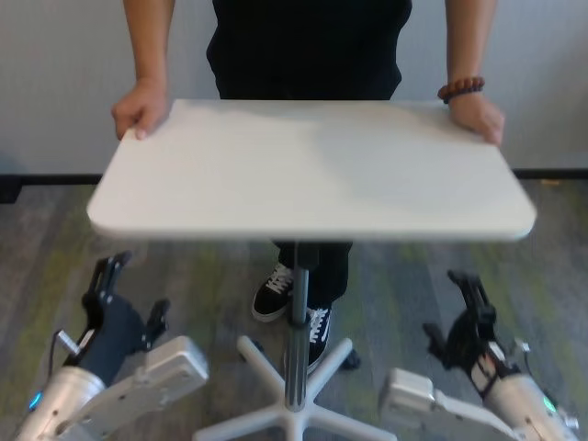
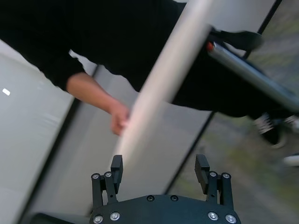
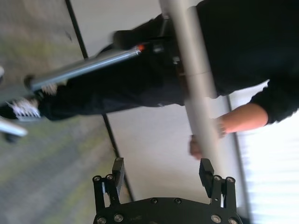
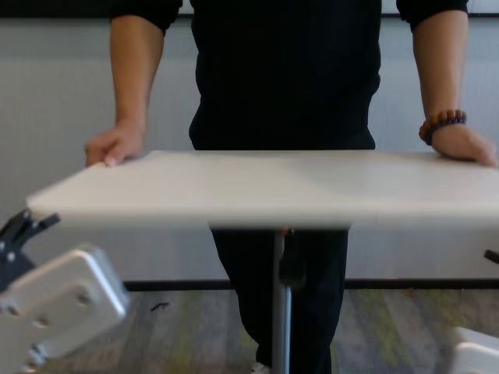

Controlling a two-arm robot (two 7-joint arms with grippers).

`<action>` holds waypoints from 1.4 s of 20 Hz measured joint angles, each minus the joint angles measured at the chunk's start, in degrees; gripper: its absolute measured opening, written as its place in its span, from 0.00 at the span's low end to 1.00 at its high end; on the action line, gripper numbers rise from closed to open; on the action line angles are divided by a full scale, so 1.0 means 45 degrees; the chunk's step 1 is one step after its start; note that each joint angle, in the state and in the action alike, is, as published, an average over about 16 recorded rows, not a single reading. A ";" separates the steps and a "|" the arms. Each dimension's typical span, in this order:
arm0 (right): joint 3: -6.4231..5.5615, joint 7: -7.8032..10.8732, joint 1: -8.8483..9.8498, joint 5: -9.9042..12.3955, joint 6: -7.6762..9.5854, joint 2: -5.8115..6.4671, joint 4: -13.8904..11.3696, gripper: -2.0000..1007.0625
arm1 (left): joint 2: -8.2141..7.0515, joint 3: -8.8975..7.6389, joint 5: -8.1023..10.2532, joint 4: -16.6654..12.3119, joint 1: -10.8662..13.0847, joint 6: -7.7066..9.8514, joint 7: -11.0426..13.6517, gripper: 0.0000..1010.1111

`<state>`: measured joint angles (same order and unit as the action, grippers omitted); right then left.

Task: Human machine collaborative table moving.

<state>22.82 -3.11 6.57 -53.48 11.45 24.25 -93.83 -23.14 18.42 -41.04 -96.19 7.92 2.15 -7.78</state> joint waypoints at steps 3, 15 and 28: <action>-0.0493 -0.0184 0.0879 0.0859 -0.0520 -0.0015 -0.0683 1.00 | 0.0005 -0.0512 0.1083 -0.0598 0.0775 -0.0383 0.0354 0.99; -0.1826 -0.0775 0.3278 0.3319 -0.2571 -0.0311 -0.2250 1.00 | 0.0082 -0.1911 0.3566 -0.2377 0.3244 -0.1401 0.1135 0.99; -0.2198 -0.1536 0.5106 0.3376 -0.3489 -0.0587 -0.3705 1.00 | -0.0009 -0.2831 0.3710 -0.4205 0.5562 -0.2020 0.0960 0.99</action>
<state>12.92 -10.02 29.55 -38.29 -4.25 21.61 -110.50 -23.18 5.69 -24.35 -115.12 32.95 -6.94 -3.46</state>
